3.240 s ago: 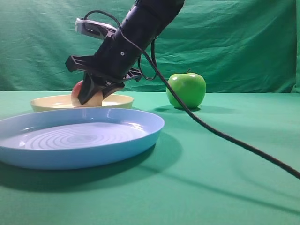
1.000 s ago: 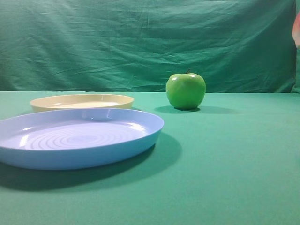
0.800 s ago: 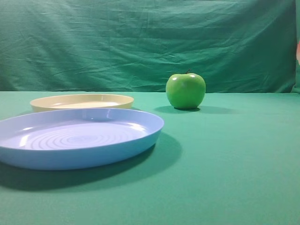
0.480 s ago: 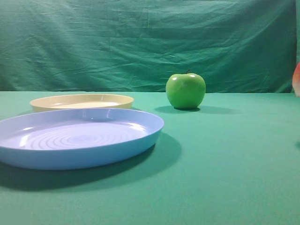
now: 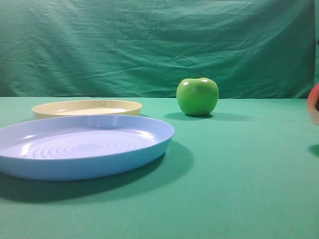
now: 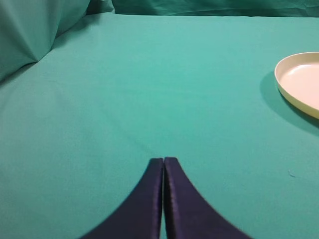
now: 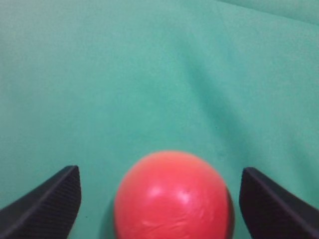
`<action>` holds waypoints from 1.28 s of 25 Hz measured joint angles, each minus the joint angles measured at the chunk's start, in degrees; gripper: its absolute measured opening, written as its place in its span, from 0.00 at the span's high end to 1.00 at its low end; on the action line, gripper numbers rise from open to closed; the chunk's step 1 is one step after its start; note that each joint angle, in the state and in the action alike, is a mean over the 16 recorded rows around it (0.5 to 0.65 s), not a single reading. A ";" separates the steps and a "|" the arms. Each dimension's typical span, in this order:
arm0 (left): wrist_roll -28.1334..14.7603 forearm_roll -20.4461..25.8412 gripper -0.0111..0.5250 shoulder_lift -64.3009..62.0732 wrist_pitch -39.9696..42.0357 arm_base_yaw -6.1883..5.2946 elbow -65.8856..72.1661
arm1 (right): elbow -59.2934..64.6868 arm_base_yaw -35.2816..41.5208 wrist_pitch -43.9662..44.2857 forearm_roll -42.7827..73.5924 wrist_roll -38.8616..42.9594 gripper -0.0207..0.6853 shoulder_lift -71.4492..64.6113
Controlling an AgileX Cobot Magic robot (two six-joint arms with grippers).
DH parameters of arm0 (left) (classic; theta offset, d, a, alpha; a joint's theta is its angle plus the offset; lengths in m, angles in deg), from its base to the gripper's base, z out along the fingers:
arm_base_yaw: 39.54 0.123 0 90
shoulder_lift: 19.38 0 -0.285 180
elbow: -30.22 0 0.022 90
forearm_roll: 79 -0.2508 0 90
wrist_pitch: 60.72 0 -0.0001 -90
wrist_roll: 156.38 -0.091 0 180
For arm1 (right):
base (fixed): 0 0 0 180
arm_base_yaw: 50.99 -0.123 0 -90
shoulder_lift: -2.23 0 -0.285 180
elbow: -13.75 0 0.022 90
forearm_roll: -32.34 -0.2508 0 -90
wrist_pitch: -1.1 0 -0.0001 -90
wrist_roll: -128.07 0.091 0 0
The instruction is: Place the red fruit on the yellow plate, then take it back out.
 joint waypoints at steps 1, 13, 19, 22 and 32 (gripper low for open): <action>0.00 0.00 0.98 0.00 0.00 0.00 0.00 | -1.20 0.00 1.44 0.00 0.00 0.17 -0.01; 0.00 0.00 0.98 0.00 0.00 0.00 0.00 | -21.29 0.00 26.30 -0.21 0.84 0.45 1.57; 0.00 0.00 0.98 0.00 0.00 0.00 0.00 | -26.31 0.00 33.98 -1.53 1.47 0.76 7.65; 0.00 0.00 0.98 0.00 0.00 0.00 0.00 | -26.86 0.00 35.70 -2.27 1.15 0.88 12.84; 0.00 0.00 0.98 0.00 0.00 0.00 0.00 | -26.95 0.00 42.11 -3.77 -1.66 0.97 34.65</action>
